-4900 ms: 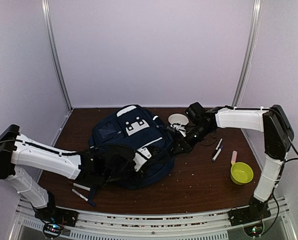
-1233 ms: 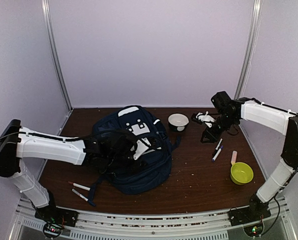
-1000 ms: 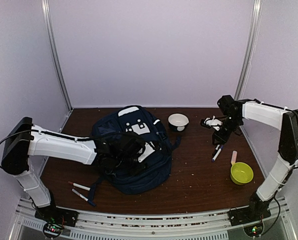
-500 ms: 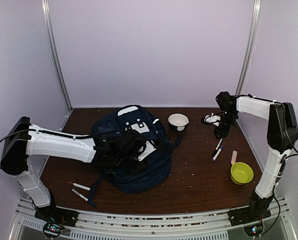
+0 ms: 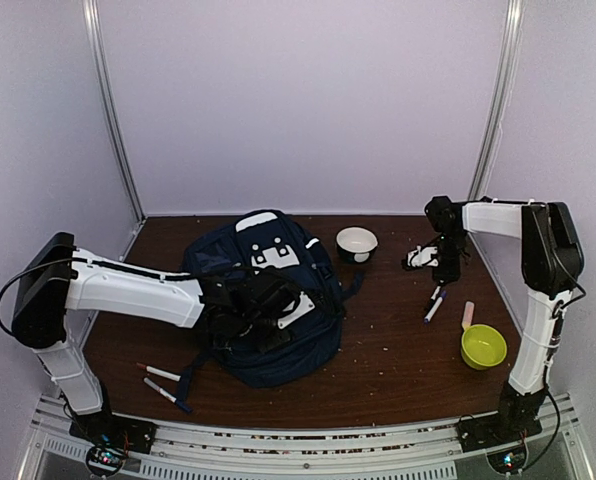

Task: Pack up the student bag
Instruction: Pick up the pen from the corner of the board.

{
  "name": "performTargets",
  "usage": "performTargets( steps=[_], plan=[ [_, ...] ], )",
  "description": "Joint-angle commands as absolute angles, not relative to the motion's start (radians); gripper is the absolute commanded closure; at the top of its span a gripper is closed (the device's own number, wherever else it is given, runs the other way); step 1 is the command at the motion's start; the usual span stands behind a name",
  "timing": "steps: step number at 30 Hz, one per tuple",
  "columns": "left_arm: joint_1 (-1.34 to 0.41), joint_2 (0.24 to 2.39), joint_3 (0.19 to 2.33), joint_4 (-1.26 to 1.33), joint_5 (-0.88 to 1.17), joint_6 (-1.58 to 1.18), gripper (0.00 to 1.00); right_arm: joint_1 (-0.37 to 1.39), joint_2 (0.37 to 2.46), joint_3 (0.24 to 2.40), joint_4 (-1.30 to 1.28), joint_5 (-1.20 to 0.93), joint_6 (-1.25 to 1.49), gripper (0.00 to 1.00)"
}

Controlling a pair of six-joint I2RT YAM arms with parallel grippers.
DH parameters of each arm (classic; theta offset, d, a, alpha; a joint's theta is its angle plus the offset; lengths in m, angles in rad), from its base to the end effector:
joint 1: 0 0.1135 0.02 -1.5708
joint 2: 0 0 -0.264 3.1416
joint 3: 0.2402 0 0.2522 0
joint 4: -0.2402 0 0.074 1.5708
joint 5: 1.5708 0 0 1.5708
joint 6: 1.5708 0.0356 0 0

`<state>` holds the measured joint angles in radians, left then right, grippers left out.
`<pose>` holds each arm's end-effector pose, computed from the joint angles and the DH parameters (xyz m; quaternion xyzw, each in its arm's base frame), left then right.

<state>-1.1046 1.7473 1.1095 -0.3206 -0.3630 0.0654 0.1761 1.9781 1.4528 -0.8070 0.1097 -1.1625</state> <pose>0.1734 -0.3164 0.1880 0.4725 0.8119 0.0022 0.3428 0.3871 0.0649 0.1787 -0.6100 0.7816 -0.1042 0.0789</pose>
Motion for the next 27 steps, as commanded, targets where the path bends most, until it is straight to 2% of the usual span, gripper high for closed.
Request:
performTargets(
  steps=[1, 6, 12, 23, 27],
  plan=[
    [-1.105, 1.762, 1.134, -0.353, -0.364, 0.084, 0.47, 0.174, 1.985, 1.432, -0.825, 0.137, -1.257, 0.58],
    [-1.106, 1.747, 1.131, -0.357, -0.375, 0.074, 0.47, 0.179, 1.996, 1.402, -0.808, 0.148, -1.287, 0.55],
    [-1.106, 1.713, 1.117, -0.344, -0.384, 0.062, 0.48, 0.193, 2.038, 1.401, -0.776, 0.164, -1.279, 0.57],
    [-1.106, 1.649, 1.080, -0.340, -0.402, 0.036, 0.51, 0.259, 2.101, 1.468, -0.920, 0.092, -1.236, 0.78],
    [-1.106, 1.625, 1.063, -0.331, -0.407, 0.024, 0.51, 0.269, 2.130, 1.508, -0.984, 0.052, -1.195, 0.80]
  ],
)
